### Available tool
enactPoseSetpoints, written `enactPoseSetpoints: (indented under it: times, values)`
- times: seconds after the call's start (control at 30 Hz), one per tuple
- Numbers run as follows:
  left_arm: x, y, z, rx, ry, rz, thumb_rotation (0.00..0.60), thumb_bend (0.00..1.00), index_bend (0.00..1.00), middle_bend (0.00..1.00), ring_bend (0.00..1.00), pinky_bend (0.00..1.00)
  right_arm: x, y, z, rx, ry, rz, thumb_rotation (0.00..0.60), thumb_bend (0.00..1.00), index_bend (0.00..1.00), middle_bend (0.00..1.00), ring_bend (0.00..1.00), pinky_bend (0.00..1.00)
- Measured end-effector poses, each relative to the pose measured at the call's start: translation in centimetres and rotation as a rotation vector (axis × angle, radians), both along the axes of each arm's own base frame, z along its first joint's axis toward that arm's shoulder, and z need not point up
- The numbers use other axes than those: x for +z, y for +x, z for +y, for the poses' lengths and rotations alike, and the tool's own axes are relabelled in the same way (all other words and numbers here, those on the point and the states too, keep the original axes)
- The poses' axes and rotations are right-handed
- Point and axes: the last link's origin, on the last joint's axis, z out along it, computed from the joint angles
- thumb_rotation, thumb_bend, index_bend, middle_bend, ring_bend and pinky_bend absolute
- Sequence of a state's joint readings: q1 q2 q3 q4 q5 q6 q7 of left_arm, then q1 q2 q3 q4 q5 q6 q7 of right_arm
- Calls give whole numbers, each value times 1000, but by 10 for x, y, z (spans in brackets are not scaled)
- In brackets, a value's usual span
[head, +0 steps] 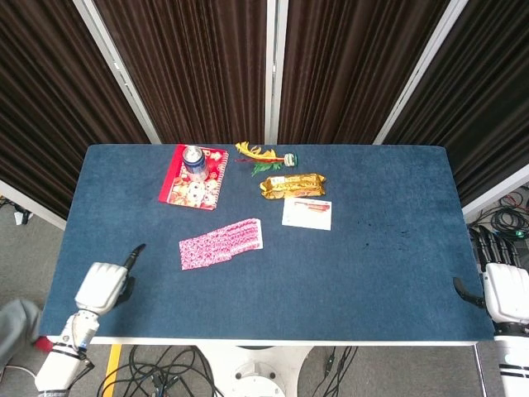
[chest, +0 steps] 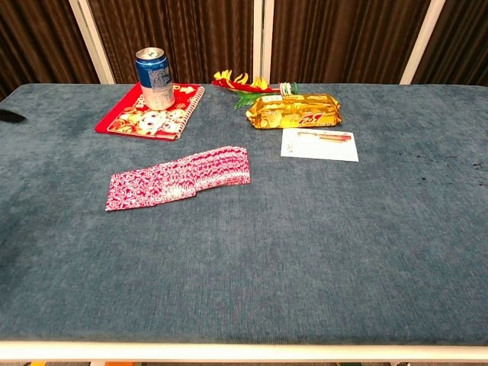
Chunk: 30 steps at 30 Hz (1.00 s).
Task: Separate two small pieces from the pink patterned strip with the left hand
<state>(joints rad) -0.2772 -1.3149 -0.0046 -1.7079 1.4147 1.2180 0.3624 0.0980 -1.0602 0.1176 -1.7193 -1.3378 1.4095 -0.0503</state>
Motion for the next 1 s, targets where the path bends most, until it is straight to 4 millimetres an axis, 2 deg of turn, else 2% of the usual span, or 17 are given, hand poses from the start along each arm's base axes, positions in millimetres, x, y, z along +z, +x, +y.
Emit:
enactPoseSetpoints:
  times: [0.37,0.73,1.0]
  values:
    - [-50,13,17,-40,-185,89,600,628,55,890,887,865,5,7,-6,15,-13,-1,600,211,0,0,0,0]
    - [-76,26,43,-47,-251,130,600,631,56,890,886,858,1,9,-10,11,2,6,600,212,0,0,0,0]
    - [-86,26,57,-33,-277,165,600,637,56,889,886,858,3,6,-11,-3,-4,6,600,212,0,0,0,0]
